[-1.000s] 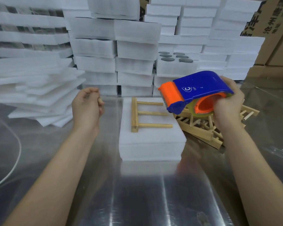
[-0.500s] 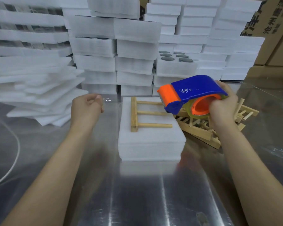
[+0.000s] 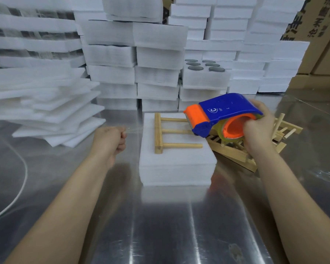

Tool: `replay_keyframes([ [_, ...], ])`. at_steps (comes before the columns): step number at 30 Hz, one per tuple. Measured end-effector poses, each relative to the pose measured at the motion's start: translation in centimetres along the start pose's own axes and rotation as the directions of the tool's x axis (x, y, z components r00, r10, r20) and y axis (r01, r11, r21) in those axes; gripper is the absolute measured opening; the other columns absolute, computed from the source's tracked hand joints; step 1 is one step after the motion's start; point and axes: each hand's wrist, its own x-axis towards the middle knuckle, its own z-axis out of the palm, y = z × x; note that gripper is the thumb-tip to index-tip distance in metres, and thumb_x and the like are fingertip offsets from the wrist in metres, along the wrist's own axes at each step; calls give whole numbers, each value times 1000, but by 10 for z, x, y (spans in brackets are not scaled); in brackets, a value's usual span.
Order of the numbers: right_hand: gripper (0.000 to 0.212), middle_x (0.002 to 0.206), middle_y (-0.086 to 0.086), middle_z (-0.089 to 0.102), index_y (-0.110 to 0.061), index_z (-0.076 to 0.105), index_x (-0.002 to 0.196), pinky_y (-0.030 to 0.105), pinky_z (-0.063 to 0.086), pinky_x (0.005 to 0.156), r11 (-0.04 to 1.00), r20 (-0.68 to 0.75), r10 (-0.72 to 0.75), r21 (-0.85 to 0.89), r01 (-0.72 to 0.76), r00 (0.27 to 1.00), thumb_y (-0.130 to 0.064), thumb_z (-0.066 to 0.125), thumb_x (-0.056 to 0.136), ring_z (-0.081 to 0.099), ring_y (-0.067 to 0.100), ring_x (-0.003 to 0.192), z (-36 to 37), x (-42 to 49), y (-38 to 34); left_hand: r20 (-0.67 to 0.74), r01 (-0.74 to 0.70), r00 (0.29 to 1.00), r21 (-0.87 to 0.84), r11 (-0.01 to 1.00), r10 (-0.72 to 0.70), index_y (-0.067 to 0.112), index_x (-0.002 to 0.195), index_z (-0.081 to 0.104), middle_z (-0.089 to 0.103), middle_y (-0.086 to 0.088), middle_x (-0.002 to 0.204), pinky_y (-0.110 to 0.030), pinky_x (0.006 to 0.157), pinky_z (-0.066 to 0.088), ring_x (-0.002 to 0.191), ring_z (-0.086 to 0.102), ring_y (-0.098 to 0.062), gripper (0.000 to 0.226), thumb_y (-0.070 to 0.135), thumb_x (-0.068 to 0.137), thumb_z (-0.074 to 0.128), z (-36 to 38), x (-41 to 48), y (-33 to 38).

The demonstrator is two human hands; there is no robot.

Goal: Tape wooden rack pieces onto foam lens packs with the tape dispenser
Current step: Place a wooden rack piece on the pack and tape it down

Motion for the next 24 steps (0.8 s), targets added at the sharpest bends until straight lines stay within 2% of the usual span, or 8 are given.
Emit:
replay_keyframes([
  [5, 36, 101, -13, 60, -36, 54, 106, 25, 46, 71, 999, 5, 32, 2, -32, 999, -4, 61, 89, 58, 7, 96, 0, 0, 3, 42, 93, 994, 119, 988, -99, 14, 63, 43, 37, 2, 47, -14, 33, 17, 29, 25, -4, 33, -6, 89, 36, 5, -2, -14],
  [8, 37, 96, -18, 57, -38, 52, 103, 22, 44, 68, 999, 9, 47, 7, -47, 999, -5, 61, 90, 57, 3, 91, 0, 0, 3, 60, -7, 998, 351, 936, -15, 12, 57, 44, 39, -7, 53, -20, 43, 25, 41, 32, -17, 33, -1, 87, 42, 9, -2, -25],
  [10, 36, 95, -19, 56, -37, 51, 107, 20, 43, 67, 999, 10, 53, 8, -53, 999, -6, 61, 91, 56, 2, 89, 0, -1, 4, 92, -156, 988, 535, 830, 126, 4, 57, 50, 50, -16, 59, -30, 55, 37, 53, 42, -24, 32, 5, 89, 45, 11, -1, -31],
  [12, 36, 93, -20, 56, -38, 51, 106, 18, 42, 66, 999, 15, 52, 3, -52, 999, -6, 61, 91, 56, 1, 87, 0, -2, 5, 126, -250, 966, 684, 685, 226, -4, 70, 60, 63, -18, 73, -37, 67, 46, 68, 57, -32, 31, 13, 93, 47, 14, -3, -35],
  [14, 38, 91, -23, 53, -40, 49, 103, 18, 41, 66, 999, 18, 52, 2, -52, 999, -6, 61, 91, 55, -1, 85, 0, -2, 4, 149, -300, 941, 784, 543, 304, 0, 84, 61, 64, -14, 82, -38, 70, 46, 78, 59, -31, 24, 16, 94, 47, 15, -7, -37],
  [16, 38, 90, -26, 50, -41, 47, 103, 17, 40, 66, 998, 12, 60, 11, -61, 998, -6, 61, 91, 53, -2, 84, 0, -3, 4, 194, -331, 917, 856, 396, 348, 8, 85, 58, 63, -8, 84, -37, 67, 46, 78, 57, -27, 16, 16, 93, 46, 15, -10, -38],
  [20, 38, 90, -25, 50, -40, 47, 105, 18, 40, 66, 998, 19, 67, 11, -67, 998, -7, 61, 91, 53, -1, 84, 0, -2, 6, 312, -378, 870, 919, 109, 382, 19, 87, 45, 52, -4, 101, -31, 64, 33, 94, 48, -23, 7, 17, 92, 48, 11, -15, -42],
  [24, 39, 91, -22, 52, -40, 45, 106, 18, 41, 65, 998, 16, 66, -3, -66, 998, -8, 61, 91, 54, 0, 85, 0, -2, 8, 409, -444, 831, 896, 5, 377, 17, 106, 49, 46, -2, 109, -29, 65, 33, 105, 44, -21, 15, 23, 92, 53, 10, -11, -46],
])
